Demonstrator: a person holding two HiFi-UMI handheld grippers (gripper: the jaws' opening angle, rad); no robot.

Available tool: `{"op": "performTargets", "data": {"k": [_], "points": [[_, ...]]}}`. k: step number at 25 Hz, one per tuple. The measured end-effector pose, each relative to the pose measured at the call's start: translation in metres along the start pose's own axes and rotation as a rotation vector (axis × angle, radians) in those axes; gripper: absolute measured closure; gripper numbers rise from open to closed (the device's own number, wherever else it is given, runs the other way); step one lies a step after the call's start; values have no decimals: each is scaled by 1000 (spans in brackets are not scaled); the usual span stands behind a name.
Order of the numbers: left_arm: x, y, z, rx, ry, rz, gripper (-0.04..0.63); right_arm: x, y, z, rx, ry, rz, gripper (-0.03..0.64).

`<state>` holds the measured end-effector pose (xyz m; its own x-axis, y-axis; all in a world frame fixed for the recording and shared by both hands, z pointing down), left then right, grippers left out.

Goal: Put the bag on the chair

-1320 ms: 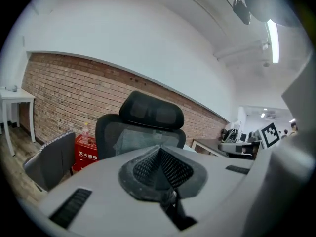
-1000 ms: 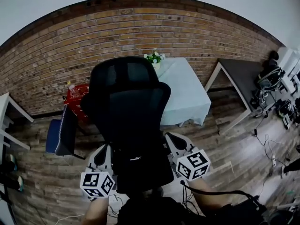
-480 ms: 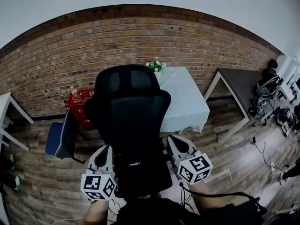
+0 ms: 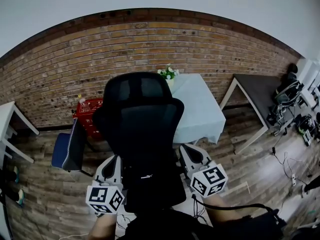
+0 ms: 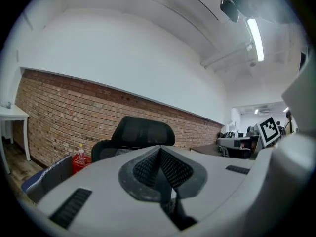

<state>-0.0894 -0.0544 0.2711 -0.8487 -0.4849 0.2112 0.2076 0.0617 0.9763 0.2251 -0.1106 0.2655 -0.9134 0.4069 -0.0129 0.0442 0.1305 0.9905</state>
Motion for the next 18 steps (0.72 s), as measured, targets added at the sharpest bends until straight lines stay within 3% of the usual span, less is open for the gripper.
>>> {"op": "performTargets", "data": {"k": [11,18], "points": [[0,-3,3,-3,14,-17,584,0,1,1,-11,5,-12,600],[1,-6,5,-1,19,12,584,3,-3,3,-9,9,-12,600]]}}
Point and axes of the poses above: the fingertips, and each gripper's own axes: z backward along the fingers, x to its left, y out of its underside, the point moved 10 cm from there along z, backward along the fingers, and after that the axes turned 13 degrees about y, right-handed, at the moved point
